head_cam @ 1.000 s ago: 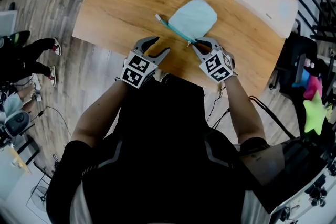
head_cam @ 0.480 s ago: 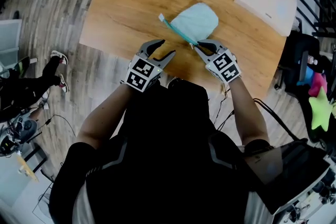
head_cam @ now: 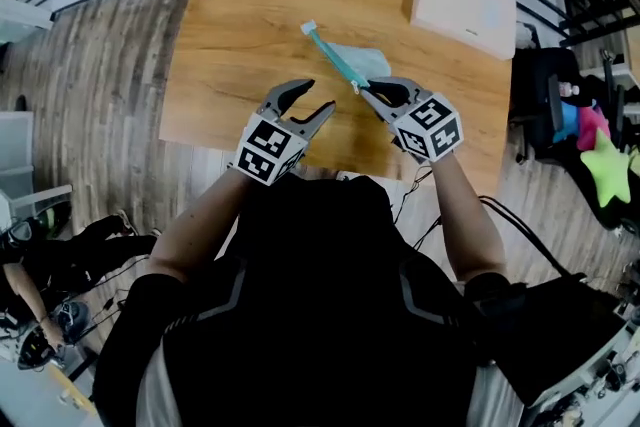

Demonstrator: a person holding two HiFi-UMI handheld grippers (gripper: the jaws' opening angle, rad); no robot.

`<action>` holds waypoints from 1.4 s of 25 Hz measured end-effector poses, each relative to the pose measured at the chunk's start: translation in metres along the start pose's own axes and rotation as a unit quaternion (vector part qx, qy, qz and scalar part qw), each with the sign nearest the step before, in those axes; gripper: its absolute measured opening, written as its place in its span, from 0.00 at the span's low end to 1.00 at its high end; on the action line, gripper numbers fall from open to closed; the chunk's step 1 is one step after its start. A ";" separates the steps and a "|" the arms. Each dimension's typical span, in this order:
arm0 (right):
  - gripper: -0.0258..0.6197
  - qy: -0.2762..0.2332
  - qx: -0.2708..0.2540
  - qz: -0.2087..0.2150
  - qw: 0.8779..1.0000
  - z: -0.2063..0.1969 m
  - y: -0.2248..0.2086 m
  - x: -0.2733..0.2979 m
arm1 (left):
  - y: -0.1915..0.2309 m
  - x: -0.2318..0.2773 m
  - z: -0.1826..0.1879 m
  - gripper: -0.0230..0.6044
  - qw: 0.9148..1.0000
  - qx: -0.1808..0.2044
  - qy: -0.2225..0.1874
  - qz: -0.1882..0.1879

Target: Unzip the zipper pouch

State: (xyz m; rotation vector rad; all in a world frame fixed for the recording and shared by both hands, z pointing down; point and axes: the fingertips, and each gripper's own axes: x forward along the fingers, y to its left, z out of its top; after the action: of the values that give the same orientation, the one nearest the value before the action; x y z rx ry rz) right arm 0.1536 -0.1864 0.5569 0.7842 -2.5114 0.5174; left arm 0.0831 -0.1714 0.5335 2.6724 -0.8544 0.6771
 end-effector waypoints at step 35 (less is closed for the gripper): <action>0.12 -0.073 0.147 -0.117 0.979 0.122 0.045 -0.077 | -0.034 -0.040 0.142 0.11 0.951 0.230 -0.153 -0.141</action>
State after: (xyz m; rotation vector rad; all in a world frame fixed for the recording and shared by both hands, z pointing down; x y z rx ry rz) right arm 0.1455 -0.1761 0.4064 1.2531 -2.4557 0.7834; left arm 0.1250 -0.1777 0.3887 3.2957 -0.3879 0.4380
